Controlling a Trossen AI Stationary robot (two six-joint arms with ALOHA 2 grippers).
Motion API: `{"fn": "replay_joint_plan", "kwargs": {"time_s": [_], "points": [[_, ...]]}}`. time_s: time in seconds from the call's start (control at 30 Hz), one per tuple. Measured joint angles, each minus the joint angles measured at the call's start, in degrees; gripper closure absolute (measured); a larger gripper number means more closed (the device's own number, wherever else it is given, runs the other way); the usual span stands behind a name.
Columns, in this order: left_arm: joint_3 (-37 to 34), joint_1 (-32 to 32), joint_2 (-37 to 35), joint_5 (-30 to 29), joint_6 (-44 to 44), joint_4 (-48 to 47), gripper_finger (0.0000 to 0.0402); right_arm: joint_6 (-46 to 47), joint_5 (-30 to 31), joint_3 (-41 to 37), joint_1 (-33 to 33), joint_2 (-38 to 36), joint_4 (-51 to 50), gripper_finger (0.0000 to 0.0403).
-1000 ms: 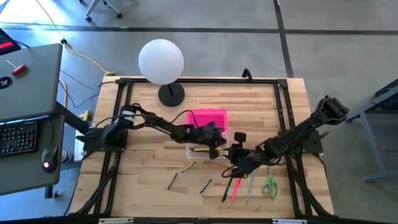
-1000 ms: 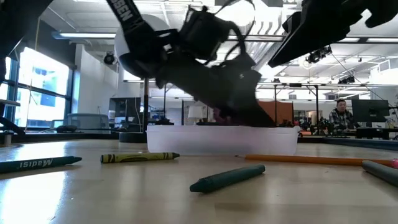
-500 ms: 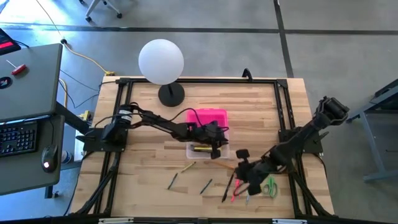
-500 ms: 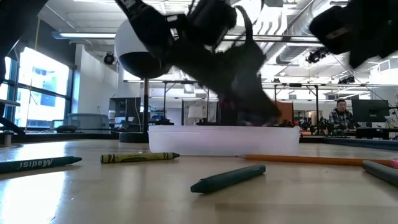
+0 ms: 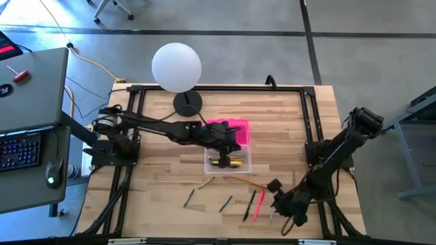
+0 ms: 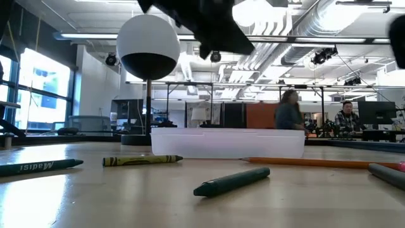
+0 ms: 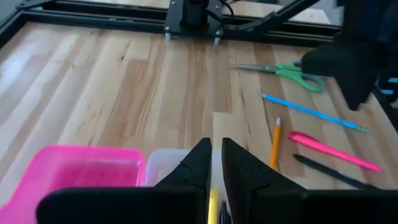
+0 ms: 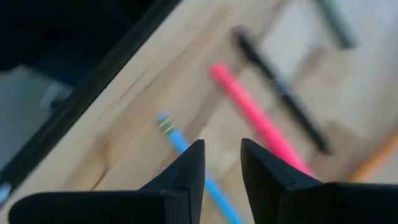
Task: Pick & place school supplies into a supply box
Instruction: Put the blue pencil into the pink supply box
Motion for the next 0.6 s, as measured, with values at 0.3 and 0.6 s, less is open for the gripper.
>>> {"fn": "replay_joint_plan", "kwargs": {"time_s": [0.3, 0.6], "points": [[-0.1, -3.71, -6.19, -0.05, 0.0, -7.01, 0.0341, -13.13, -4.27, -12.95, -0.02, 0.05, 25.44, 0.032], [-0.04, -7.92, -8.75, -0.18, 1.58, -6.93, 0.0339, -23.79, -14.8, -17.64, -5.8, -0.01, 28.72, 0.0321]]}}
